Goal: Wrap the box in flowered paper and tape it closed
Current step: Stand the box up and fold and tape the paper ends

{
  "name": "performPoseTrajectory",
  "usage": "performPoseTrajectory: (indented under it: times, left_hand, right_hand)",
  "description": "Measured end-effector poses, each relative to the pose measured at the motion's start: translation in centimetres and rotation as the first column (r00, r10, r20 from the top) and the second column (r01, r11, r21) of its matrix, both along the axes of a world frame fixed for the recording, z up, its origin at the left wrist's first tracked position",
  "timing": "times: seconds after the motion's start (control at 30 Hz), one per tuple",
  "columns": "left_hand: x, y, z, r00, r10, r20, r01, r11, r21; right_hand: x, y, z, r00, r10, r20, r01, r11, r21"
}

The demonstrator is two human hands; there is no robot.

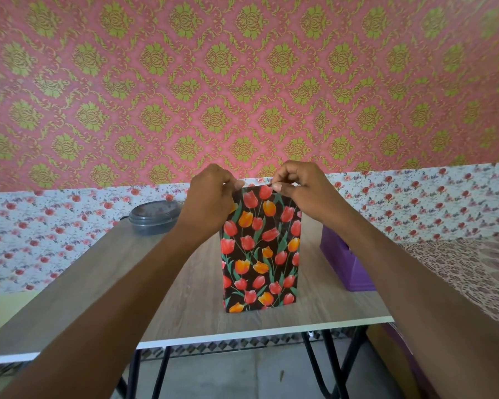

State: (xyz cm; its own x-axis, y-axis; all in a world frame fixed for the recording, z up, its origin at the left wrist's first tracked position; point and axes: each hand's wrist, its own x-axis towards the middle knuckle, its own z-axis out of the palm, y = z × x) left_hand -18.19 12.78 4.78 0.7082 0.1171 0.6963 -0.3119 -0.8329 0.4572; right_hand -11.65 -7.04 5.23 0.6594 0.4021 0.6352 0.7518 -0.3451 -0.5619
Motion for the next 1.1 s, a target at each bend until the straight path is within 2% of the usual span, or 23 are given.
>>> performPoseTrajectory:
  times: [0.23, 0.43, 0.6, 0.77, 0.83, 0.97, 1.1]
  left_hand:
    - [-0.6, 0.2, 0.6, 0.984, -0.166, -0.071, 0.165, 0.986, -0.011]
    - [-0.2, 0.5, 0.8, 0.988, -0.132, -0.081, 0.139, 0.987, 0.076]
    - [1.4, 0.6, 1.4, 0.99, -0.027, -0.139, 0.053, 0.981, 0.186]
    - [2.1, 0.8, 1.9, 0.982, 0.037, -0.184, -0.008, 0.988, 0.154]
    - [2.2, 0.9, 1.9, 0.981, 0.052, -0.185, -0.017, 0.982, 0.186]
    - [2.2, 0.7, 1.8, 0.982, 0.082, -0.173, -0.033, 0.963, 0.267]
    - [2.4, 0.5, 1.8, 0.979, 0.104, -0.173, -0.048, 0.952, 0.303]
  right_hand:
    - [0.1, -0.2, -0.4, 0.999, 0.002, 0.044, -0.005, 0.998, 0.056]
    - [0.1, 0.0, 0.0, 1.0, -0.017, -0.001, 0.017, 0.998, 0.053]
    - [0.2, 1.0, 0.4, 0.972, -0.17, -0.16, 0.16, 0.985, -0.071]
    - [1.0, 2.0, 1.2, 0.907, -0.321, -0.274, 0.29, 0.946, -0.147]
    - [1.1, 2.4, 1.6, 0.867, -0.368, -0.336, 0.33, 0.929, -0.168]
    - [1.1, 2.5, 2.4, 0.808, -0.378, -0.452, 0.356, 0.925, -0.135]
    - [1.4, 2.3, 2.7, 0.753, -0.314, -0.579, 0.34, 0.938, -0.067]
